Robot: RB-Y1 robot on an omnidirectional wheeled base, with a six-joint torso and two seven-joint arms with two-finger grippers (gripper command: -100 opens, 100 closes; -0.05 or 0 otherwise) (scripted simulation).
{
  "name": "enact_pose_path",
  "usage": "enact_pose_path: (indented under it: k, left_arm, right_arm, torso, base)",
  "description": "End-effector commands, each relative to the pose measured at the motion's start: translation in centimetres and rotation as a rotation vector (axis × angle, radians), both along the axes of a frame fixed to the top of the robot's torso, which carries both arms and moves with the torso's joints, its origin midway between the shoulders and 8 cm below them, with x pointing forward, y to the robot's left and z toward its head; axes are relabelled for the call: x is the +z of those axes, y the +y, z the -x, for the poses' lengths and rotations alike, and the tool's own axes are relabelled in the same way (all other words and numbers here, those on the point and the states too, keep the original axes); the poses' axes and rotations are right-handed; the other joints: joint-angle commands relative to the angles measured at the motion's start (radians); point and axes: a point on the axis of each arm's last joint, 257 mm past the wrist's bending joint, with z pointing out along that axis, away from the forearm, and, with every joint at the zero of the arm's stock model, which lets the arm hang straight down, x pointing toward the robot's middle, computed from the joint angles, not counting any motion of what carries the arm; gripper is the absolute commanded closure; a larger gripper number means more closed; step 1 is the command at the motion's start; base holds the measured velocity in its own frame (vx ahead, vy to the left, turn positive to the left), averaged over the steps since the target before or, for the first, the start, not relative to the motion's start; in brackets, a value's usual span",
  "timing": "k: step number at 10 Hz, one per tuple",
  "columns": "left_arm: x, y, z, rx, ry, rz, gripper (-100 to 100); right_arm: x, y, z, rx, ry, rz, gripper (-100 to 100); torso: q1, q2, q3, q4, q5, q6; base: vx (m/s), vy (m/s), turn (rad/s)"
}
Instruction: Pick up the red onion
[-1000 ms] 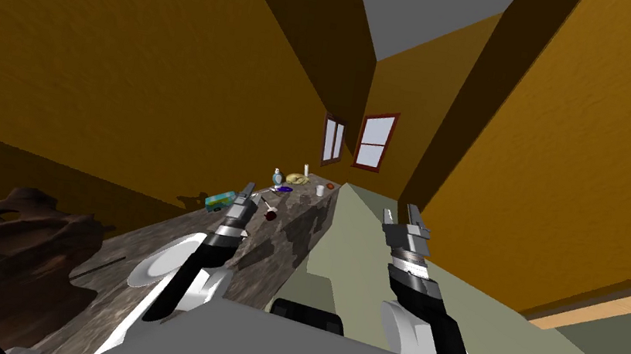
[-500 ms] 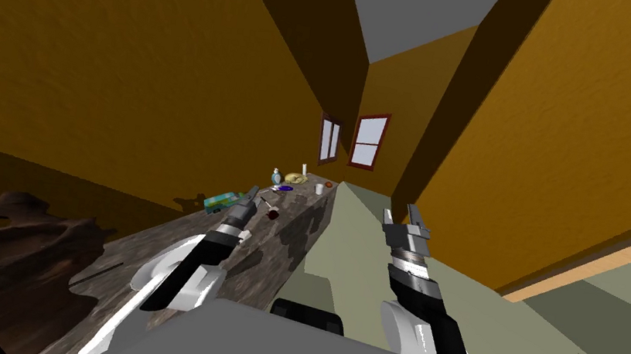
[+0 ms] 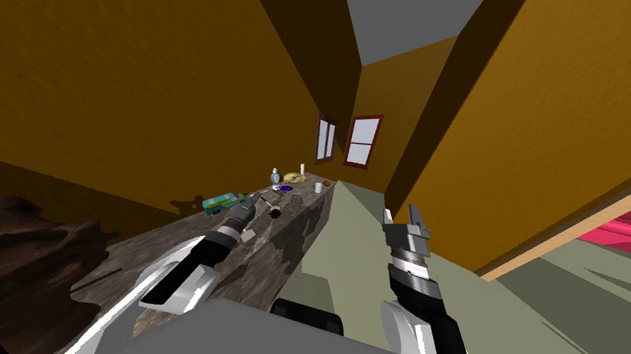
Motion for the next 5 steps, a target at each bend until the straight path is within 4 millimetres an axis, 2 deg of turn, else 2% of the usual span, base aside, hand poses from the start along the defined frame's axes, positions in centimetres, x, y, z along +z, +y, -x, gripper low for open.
enact_pose_path:
  k: [1, 4, 5]
  left_arm:
    - [-1.7, 0.9, -0.4, 0.014, 0.061, -0.014, -100]
    - [-4.5, 2.2, -0.9, 0.036, 0.167, -0.033, -100]
    - [-4.6, 2.2, -0.9, 0.038, 0.172, -0.032, -100]
  right_arm:
    - [0.0, 0.0, 0.0, 0.000, 0.000, 0.000, 0]
    - [0.0, 0.0, 0.0, 0.000, 0.000, 0.000, 0]
    - [0.0, 0.0, 0.0, 0.000, 0.000, 0.000, 0]
  torso:
    - [0.000, 0.000, 0.000, 0.000, 0.000, 0.000]
    - [-0.002, -0.002, -0.001, 0.000, 0.000, 0.000]
    - [-0.003, -0.004, -0.002, -0.001, 0.000, 0.000]
  base:
    - [-0.054, 0.075, -0.084]
    - [-0.024, 0.046, -0.105]
    - [0.001, 0.019, -0.029]
